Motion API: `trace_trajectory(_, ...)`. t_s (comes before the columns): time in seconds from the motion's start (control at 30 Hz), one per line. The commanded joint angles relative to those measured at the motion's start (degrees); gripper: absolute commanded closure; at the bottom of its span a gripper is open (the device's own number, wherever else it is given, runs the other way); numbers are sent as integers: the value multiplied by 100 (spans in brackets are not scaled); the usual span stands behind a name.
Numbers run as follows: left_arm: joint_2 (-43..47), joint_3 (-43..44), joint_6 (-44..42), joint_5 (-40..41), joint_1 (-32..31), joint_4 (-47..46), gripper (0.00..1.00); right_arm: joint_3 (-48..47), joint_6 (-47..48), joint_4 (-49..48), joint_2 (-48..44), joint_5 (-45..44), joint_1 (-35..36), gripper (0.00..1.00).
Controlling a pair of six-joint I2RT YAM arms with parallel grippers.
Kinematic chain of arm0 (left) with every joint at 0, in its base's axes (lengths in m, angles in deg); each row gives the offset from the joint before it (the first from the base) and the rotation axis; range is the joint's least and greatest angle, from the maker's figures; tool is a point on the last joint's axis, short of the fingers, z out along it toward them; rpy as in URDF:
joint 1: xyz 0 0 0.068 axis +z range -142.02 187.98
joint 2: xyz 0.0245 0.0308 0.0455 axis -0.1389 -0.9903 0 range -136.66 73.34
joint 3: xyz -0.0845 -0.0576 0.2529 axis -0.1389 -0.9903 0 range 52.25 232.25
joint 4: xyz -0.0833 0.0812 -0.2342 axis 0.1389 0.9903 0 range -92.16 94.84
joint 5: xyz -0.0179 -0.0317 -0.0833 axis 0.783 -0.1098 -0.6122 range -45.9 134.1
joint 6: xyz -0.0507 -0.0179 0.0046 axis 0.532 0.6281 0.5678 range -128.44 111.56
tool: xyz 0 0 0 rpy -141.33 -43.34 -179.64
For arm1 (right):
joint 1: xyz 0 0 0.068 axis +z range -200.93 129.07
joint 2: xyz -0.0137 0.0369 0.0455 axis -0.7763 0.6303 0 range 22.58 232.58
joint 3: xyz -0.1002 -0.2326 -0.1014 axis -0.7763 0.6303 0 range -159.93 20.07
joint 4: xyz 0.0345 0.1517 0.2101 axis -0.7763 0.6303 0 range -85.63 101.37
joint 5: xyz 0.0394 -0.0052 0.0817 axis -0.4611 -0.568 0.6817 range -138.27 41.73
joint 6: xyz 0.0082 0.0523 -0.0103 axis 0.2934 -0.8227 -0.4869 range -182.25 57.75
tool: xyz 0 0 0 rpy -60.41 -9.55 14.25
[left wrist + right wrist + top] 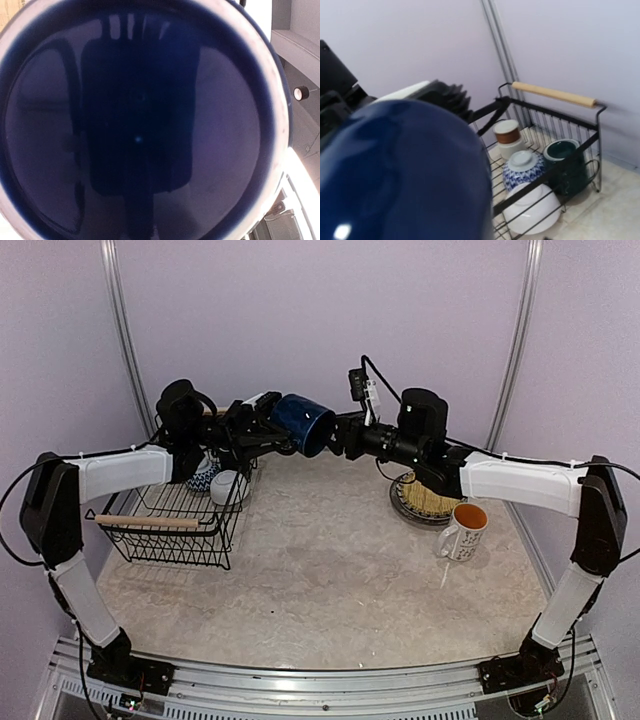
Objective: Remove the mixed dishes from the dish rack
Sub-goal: Pass from the left arm to the right, then place the cup at the center of the board.
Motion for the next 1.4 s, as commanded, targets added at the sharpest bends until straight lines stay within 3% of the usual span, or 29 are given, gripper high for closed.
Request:
trace_trajectory(0.0, -42, 68, 206, -93, -138, -882, 100, -17, -195, -621, 135, 257, 31, 58)
trace_trajectory(0.27, -170, 90, 326, -128, -163, -973, 100, 232, -481, -1283, 88, 416, 33, 97)
trace_trajectory(0.3, -172, 99, 284, -126, -153, -899, 95, 270, -497, -1301, 57, 416, 27, 100)
trace_trajectory(0.53, -73, 29, -276, -69, 196, -181, 22, 746, -577, -1374, -397, 192, 10, 100)
trace_trajectory(0.67, 59, 37, -886, 21, 479, 536, 4, 878, -499, -559, -806, -289, -24, 100)
trace_trajectory(0.8, 271, 192, -2000, 184, 693, 2101, 1, 882, -393, 1155, -1315, -976, -45, 100)
trace_trajectory(1.03, 605, 660, -3981, 822, 815, 4618, 1, 872, -807, 5007, -2278, -2135, -38, 100)
trace_trajectory(1.17, 707, 712, -4401, 1200, 821, 5042, 1, 1108, -1459, 6607, -2827, -2333, -44, 100)
trace_trajectory(1.37, 771, 684, -4490, 1400, 810, 5147, 1, 1654, -2199, 8071, -3372, -1945, -43, 100)
